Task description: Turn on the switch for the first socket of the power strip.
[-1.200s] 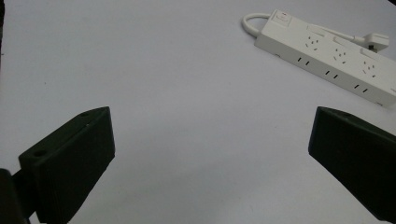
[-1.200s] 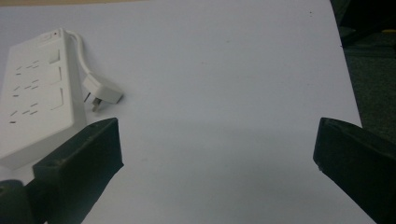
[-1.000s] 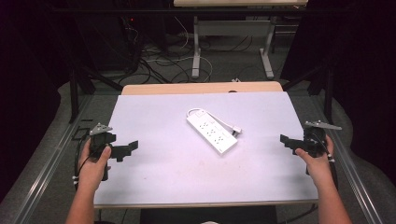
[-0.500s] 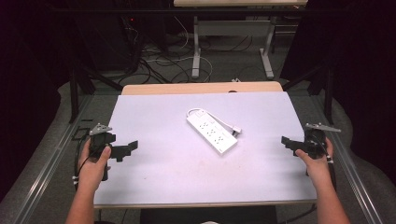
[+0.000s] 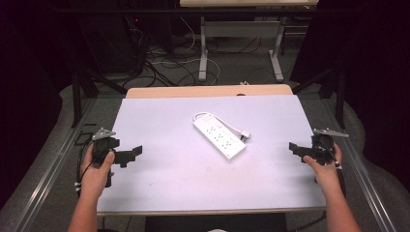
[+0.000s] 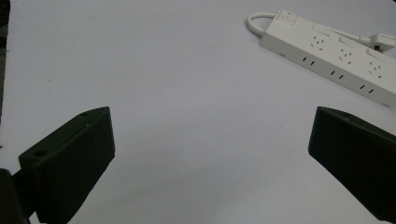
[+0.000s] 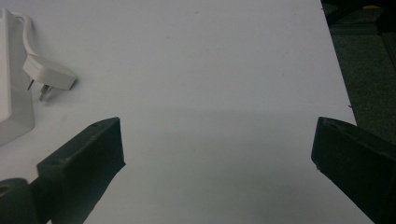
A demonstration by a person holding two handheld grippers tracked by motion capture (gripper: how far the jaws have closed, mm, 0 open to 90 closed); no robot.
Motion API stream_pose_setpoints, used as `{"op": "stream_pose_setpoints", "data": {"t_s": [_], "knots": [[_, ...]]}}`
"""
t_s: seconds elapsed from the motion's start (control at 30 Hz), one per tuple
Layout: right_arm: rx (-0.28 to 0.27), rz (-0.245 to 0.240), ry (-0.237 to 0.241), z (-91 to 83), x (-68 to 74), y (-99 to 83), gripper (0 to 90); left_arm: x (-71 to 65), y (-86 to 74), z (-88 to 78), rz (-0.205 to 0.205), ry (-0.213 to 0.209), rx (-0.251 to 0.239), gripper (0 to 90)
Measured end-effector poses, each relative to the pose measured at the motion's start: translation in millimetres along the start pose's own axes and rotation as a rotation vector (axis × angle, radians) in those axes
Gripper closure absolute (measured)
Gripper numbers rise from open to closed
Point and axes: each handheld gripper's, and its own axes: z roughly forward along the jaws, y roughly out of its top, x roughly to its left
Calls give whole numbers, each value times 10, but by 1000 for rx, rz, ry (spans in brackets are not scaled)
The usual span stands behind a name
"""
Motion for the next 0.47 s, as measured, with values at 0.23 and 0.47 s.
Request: {"op": "stream_pose_setpoints", "data": {"t_s": [0.23,0.47], "knots": [[4,8,2,3,17,0,17,1,0,-3,-1,1,0,4],[0,8,4,-7,17,4,17,5,6,-8,1,2,2,3]]}}
